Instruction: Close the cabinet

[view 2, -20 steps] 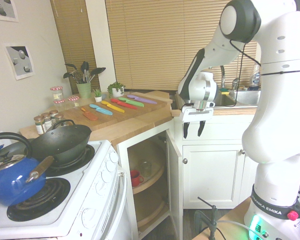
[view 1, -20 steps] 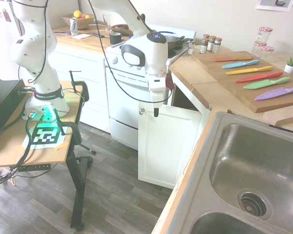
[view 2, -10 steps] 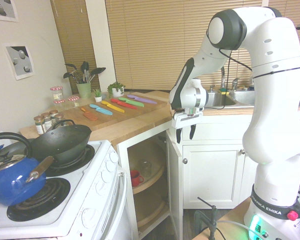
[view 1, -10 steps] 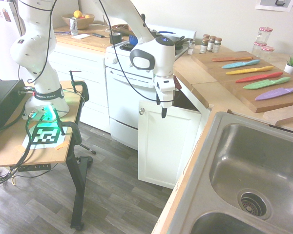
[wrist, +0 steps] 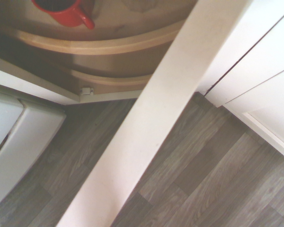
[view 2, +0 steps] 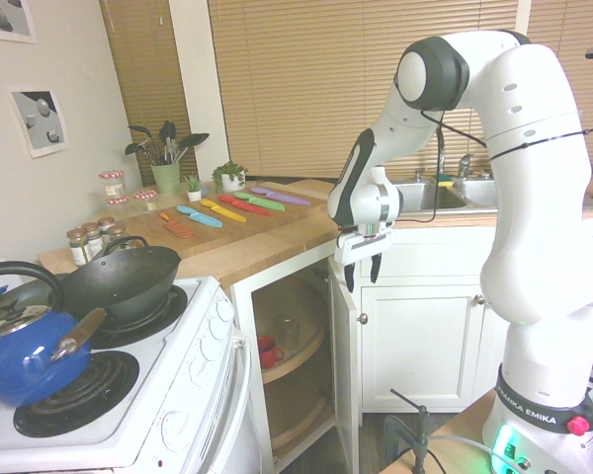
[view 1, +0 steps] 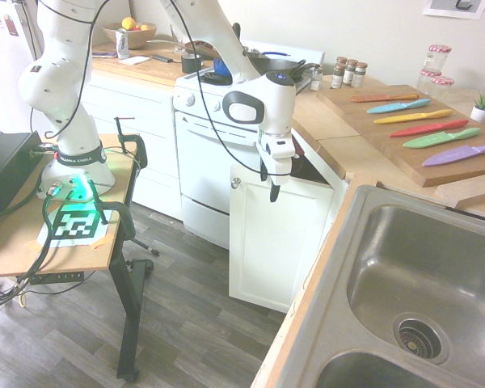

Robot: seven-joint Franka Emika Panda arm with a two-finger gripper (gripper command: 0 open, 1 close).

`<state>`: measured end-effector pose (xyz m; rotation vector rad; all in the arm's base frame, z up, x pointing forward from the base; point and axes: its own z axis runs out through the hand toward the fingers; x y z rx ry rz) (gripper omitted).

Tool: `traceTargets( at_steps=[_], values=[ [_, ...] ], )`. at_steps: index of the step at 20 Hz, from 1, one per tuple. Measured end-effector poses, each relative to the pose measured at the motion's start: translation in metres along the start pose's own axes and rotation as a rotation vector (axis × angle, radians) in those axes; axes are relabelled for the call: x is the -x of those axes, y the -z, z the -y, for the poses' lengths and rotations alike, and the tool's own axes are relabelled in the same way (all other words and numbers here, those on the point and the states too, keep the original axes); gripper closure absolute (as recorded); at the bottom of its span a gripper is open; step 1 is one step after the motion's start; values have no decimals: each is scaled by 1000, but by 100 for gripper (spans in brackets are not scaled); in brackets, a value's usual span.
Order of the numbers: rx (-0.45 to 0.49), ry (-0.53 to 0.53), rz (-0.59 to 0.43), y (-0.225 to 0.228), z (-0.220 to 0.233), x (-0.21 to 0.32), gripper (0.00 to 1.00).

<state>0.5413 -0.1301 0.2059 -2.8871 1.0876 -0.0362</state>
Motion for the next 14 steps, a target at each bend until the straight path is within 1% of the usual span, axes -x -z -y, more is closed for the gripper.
traceTargets(
  at_steps=[2, 3, 14],
  values=[
    [4, 3, -2, -3, 2, 1, 0],
    [5, 4, -3, -4, 3, 1, 100],
    [10, 0, -3, -7, 0, 0, 100]
  ],
)
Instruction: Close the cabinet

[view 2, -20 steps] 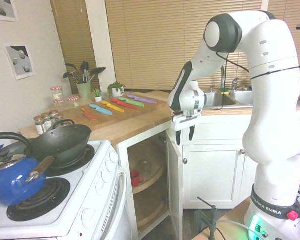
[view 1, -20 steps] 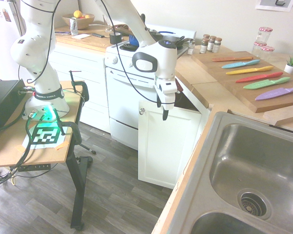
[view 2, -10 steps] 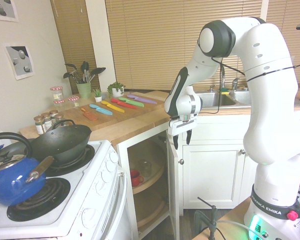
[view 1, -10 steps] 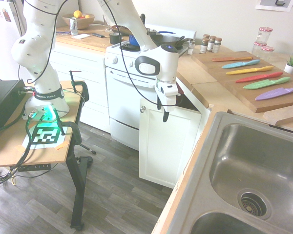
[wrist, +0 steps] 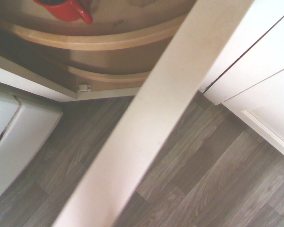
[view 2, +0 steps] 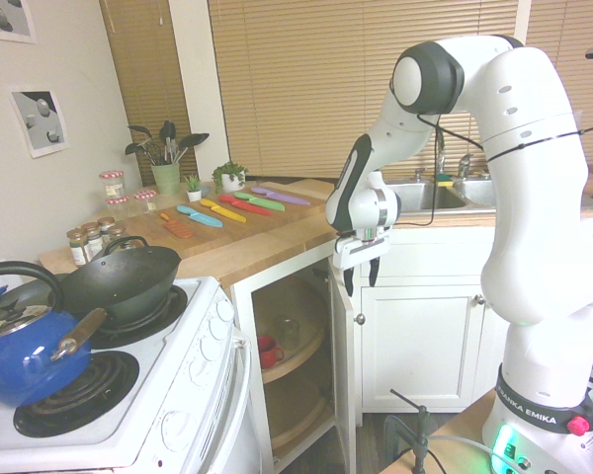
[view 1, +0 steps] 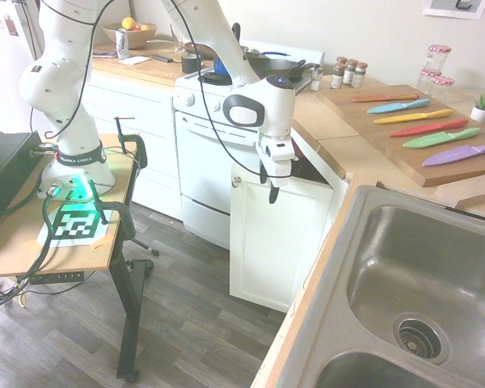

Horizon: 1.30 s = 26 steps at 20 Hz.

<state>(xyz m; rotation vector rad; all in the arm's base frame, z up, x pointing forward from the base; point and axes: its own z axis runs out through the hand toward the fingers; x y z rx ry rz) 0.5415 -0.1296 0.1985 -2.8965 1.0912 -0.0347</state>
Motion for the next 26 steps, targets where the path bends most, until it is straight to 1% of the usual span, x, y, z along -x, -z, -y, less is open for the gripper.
traceTargets(
  at_steps=[13, 21, 26],
  values=[
    [1, 8, -3, 1, 2, 0, 100],
    [8, 35, -9, 2, 21, 8, 100],
    [26, 53, 0, -13, 32, 20, 100]
  ],
)
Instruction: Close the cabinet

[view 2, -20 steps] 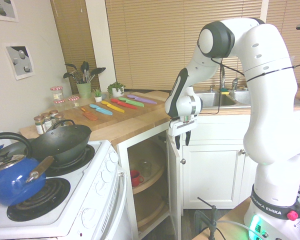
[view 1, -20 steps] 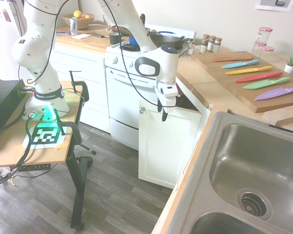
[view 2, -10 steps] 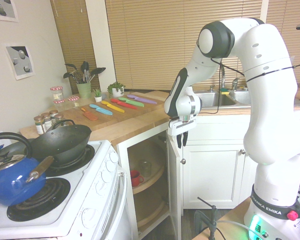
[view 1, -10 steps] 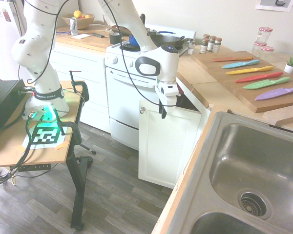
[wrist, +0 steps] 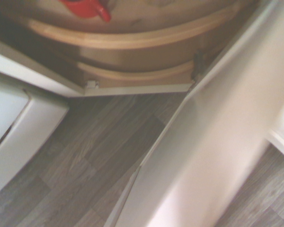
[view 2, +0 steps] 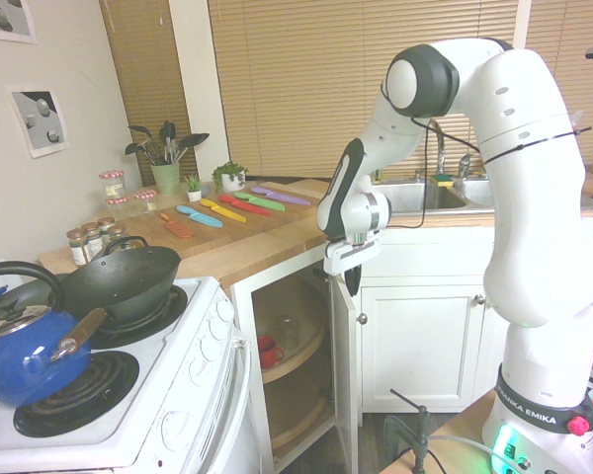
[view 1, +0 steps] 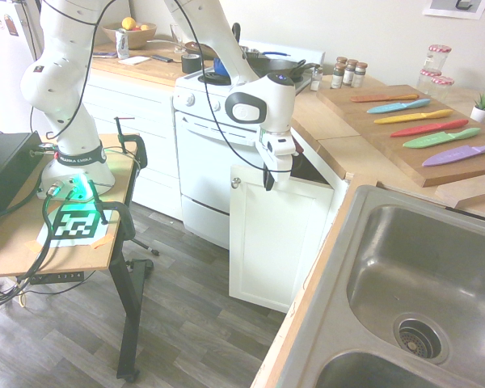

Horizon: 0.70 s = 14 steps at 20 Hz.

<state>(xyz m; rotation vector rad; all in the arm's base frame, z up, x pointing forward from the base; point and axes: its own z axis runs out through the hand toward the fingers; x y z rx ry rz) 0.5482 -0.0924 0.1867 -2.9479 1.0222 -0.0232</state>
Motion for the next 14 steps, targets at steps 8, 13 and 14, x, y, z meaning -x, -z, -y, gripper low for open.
traceTargets(
  at_steps=[8, 13, 14],
  values=[
    [31, 34, -14, -5, 37, 24, 100],
    [50, 47, -27, 0, 73, 42, 100],
    [54, 50, -30, 4, 83, 44, 100]
  ],
)
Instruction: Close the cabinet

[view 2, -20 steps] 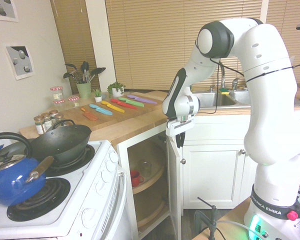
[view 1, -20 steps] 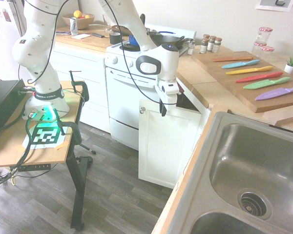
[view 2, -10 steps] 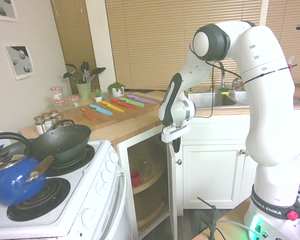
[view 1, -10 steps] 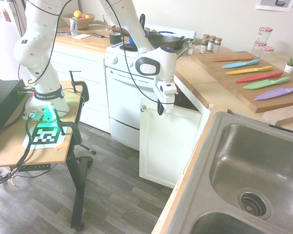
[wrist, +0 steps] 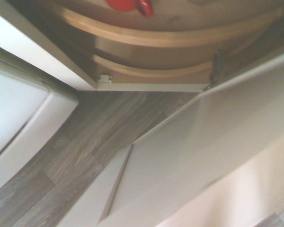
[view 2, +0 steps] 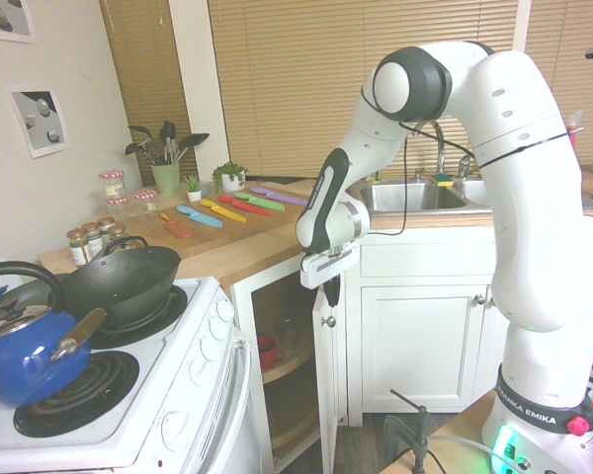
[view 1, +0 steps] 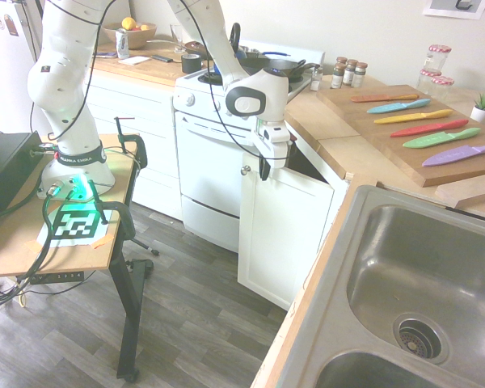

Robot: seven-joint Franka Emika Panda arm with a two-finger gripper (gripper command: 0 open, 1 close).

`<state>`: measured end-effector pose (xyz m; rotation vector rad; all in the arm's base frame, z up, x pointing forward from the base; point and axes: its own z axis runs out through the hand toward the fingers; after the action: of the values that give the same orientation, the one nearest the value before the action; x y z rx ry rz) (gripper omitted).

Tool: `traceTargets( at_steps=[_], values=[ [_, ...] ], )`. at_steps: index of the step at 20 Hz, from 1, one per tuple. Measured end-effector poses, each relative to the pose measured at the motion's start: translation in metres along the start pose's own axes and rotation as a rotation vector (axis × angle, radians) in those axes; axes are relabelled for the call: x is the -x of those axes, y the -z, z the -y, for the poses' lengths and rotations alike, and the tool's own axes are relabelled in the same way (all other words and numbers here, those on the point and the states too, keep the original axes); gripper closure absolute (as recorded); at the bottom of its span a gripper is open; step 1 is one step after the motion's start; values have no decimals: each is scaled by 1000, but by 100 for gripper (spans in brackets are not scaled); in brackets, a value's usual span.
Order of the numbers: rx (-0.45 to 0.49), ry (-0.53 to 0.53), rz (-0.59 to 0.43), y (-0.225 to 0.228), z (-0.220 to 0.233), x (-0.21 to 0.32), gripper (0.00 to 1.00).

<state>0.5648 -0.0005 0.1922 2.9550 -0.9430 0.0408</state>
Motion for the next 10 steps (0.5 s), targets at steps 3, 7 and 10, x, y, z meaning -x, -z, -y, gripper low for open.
traceTargets(
  at_steps=[3, 7, 10],
  values=[
    [10, 3, -6, 21, 35, 0, 100],
    [15, 2, 10, 30, 88, 10, 100],
    [31, -6, 32, 17, 113, 9, 100]
  ],
)
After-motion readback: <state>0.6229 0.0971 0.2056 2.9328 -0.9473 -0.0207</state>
